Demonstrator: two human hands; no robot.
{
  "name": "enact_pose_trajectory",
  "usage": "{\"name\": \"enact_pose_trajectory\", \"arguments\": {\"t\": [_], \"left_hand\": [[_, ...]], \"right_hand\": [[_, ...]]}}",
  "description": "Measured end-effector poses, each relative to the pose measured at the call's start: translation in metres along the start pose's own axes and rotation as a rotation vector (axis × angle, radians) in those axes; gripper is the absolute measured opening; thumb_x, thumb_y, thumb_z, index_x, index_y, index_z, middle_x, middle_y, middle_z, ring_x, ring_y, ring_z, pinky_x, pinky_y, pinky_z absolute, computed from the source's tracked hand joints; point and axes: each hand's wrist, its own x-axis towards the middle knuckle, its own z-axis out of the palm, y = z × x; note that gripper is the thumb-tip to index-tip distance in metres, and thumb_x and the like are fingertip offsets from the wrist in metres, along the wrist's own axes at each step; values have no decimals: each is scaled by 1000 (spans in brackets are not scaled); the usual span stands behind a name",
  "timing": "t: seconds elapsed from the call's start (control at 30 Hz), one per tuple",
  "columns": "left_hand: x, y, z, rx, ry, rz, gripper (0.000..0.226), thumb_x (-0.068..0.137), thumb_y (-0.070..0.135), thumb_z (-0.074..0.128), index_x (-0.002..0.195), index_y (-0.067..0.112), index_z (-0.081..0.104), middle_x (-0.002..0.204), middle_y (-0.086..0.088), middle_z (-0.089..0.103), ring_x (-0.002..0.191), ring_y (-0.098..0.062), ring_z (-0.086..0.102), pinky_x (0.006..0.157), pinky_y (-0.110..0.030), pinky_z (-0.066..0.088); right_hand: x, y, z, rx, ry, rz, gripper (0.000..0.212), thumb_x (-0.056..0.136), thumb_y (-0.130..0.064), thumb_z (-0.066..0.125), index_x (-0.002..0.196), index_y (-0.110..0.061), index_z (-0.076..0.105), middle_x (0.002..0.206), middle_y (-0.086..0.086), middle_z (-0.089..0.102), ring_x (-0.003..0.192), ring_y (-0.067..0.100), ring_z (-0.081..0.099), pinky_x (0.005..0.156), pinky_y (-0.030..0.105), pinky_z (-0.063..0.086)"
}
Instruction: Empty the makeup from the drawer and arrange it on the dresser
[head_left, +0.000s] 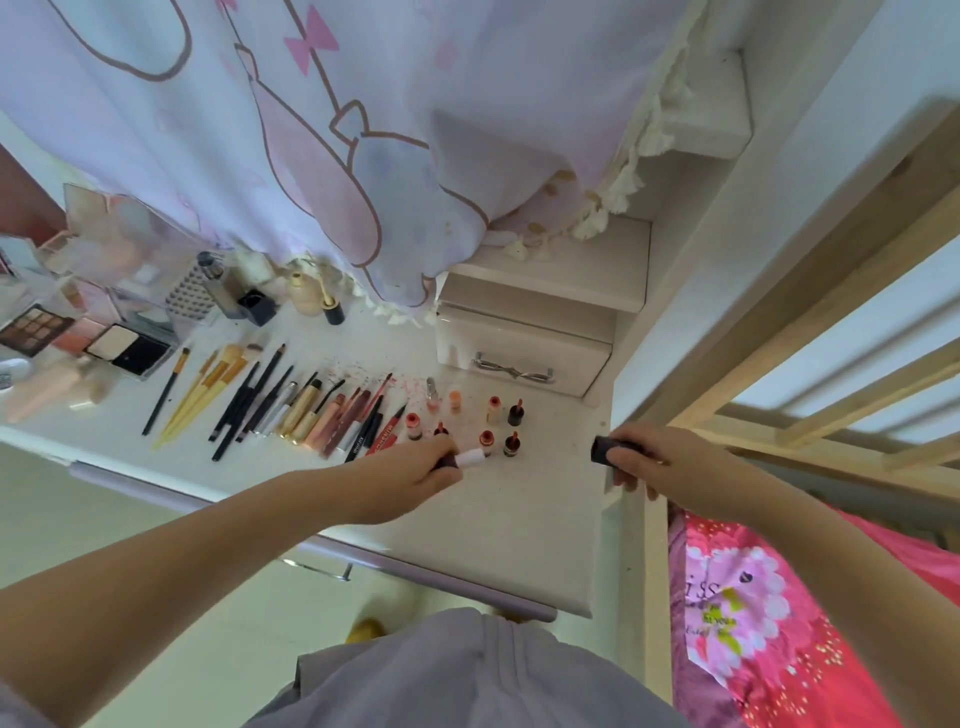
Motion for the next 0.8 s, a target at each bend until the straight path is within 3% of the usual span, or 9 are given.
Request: {"name": "enact_pose_trajectory", "arguments": {"t": [0.07, 0.17, 0.3, 0.4, 0.53, 0.63, 0.8], "left_hand": [[2, -7, 12, -168, 40, -56, 17, 99, 34, 37, 106, 22, 47, 82, 1, 54, 69, -14, 51, 67, -27, 47], [17, -2, 34, -292, 135, -30, 11, 95, 34, 46, 98, 26, 53, 88, 2, 59, 78, -13, 56, 74, -28, 47], [39, -6, 59, -111, 390, -53, 21, 89, 40, 57, 106, 28, 62, 92, 9, 49, 80, -8, 48, 64, -15, 32], [48, -11, 73, -67, 510, -104, 27, 88, 34, 59, 109, 17, 60, 89, 8, 42, 76, -10, 45, 62, -17, 30], [55, -18, 84, -43, 549, -113, 22, 90, 24, 58, 107, 10, 56, 98, 2, 43, 79, -10, 44, 69, -17, 33], [59, -24, 92, -48, 529, -117, 19, 92, 22, 56, 107, 10, 53, 108, -4, 48, 79, -14, 48, 67, -19, 32], [56, -25, 92, -123, 507, -137, 38, 90, 24, 58, 124, 12, 45, 122, -5, 47, 91, -22, 58, 71, -26, 45]], "right_hand": [[5, 12, 19, 191, -31, 68, 5, 97, -26, 46, 98, -27, 51, 89, -10, 68, 73, -6, 63, 63, 13, 48], [27, 19, 62, 295, 61, 129, 15, 95, -26, 50, 109, -22, 48, 107, -8, 66, 95, 8, 64, 81, 26, 52], [62, 19, 106, 233, 309, 129, 23, 92, -26, 56, 114, -23, 55, 107, 0, 55, 86, 5, 54, 73, 8, 37], [78, 20, 128, 230, 390, 159, 19, 91, -17, 56, 110, -17, 55, 103, 0, 56, 85, 10, 54, 73, 14, 37], [87, 23, 144, 157, 396, 147, 13, 90, -10, 52, 102, -15, 53, 96, -5, 58, 95, 18, 55, 76, 19, 36], [90, 28, 153, 19, 362, 134, 24, 93, -15, 51, 116, -12, 53, 114, 5, 56, 106, 21, 49, 90, 27, 40], [86, 25, 151, 106, 340, 186, 44, 90, -21, 59, 130, -14, 44, 124, 6, 50, 115, 20, 48, 97, 26, 37]]}}
